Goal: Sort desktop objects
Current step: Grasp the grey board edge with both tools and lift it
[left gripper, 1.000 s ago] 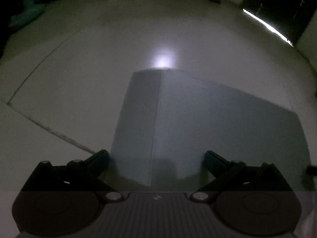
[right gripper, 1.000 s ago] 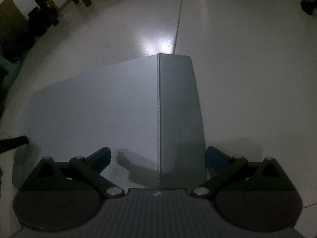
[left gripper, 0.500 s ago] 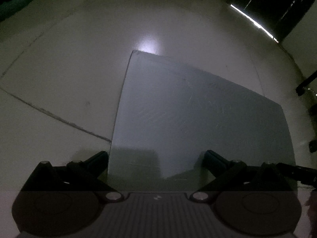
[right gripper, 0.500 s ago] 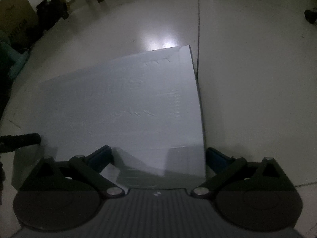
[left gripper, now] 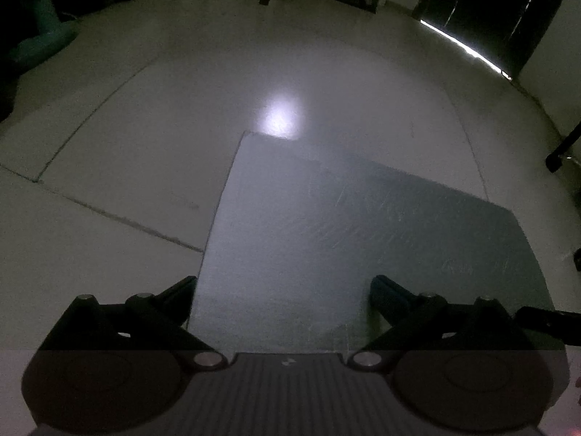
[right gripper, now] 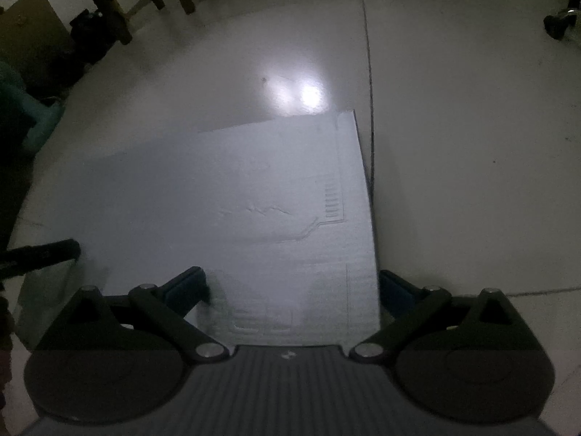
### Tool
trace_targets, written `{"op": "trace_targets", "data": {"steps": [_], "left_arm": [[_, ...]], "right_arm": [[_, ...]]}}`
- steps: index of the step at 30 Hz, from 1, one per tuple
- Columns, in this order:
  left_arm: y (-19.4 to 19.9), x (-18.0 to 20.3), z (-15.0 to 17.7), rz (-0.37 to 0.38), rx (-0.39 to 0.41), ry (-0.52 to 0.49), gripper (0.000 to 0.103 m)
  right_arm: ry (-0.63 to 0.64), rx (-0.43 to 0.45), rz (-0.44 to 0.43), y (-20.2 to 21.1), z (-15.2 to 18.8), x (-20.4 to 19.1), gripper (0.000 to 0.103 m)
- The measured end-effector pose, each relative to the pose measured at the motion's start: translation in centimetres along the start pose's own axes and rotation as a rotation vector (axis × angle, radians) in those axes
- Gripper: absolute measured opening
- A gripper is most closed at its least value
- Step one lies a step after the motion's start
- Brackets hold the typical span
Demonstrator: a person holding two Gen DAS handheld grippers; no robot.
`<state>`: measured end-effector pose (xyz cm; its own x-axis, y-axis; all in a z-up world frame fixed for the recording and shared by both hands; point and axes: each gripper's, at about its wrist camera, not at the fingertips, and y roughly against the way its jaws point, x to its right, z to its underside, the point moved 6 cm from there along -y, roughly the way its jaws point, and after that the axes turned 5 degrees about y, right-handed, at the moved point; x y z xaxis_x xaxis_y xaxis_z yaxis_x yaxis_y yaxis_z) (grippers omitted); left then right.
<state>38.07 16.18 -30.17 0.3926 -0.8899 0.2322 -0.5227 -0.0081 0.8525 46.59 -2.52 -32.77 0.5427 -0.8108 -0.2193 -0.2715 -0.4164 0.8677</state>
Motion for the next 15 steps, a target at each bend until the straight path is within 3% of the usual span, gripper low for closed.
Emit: {"op": "trace_targets", "data": {"steps": [15], "left_arm": [[12.1, -3.0, 5.2, -0.001, 0.001, -0.041, 0.098]], "right_arm": [[-0.045, -0.014, -0.029, 9.5, 6.0, -3.4, 0.101]]}}
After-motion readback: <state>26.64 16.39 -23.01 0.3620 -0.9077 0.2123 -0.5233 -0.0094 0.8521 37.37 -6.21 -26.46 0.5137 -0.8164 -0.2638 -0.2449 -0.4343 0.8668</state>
